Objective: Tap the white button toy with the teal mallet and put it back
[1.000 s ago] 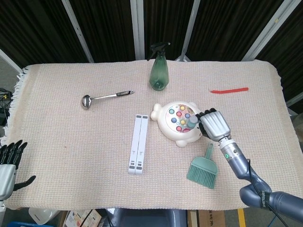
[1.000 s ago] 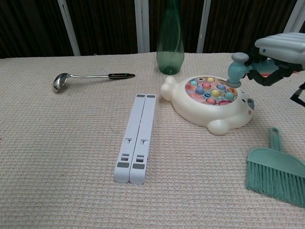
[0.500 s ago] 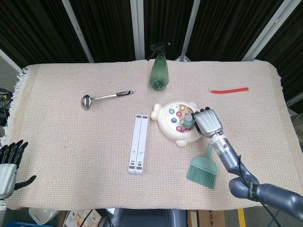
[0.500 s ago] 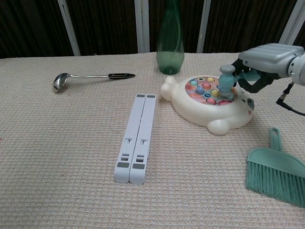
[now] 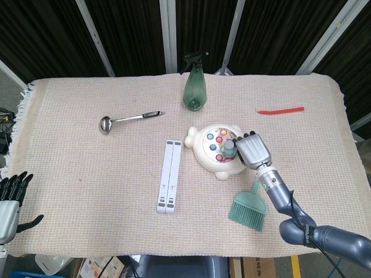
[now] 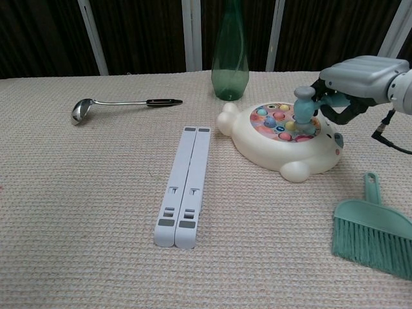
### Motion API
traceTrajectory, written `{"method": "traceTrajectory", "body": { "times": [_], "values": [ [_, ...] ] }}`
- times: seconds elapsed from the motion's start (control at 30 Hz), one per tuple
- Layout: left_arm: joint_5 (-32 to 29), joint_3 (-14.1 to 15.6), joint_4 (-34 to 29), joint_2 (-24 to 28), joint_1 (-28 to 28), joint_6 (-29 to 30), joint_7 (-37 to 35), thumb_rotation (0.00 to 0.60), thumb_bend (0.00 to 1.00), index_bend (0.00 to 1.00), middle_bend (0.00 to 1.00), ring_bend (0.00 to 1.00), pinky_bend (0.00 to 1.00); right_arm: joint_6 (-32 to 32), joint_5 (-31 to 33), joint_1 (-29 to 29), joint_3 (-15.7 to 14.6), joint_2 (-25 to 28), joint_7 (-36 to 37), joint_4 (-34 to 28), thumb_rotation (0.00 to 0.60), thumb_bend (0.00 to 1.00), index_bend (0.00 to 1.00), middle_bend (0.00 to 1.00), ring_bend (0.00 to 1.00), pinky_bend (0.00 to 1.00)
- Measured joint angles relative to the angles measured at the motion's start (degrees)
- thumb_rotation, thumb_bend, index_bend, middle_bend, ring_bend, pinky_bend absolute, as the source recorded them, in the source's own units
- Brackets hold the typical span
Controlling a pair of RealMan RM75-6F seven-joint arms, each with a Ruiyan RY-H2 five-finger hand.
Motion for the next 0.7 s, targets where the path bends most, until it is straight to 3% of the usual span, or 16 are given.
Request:
{"method": "traceTrajectory", "body": {
  "times": [0.23,0.7],
  "values": [
    [-0.1,0.0,0.3,-0.1,-0.1,-0.2,-0.2,0.600,0.09,0.00,0.00,0.00,0.00,0.3,1.2,1.2,0.6,0.0,-1.2,-0.9,0.600,0.84,0.92,0.80,0.62,0.35],
    [-0.7,0.0,0.7,-0.2,-0.3,-0.8,-0.5,0.600,0.09,0.00,0.00,0.00,0.00,-1.0,5.4,3.2,-0.7,-3.8,-3.9,4.6,0.600,0.84,0.92,0.81,0.62,0.35]
  ]
}}
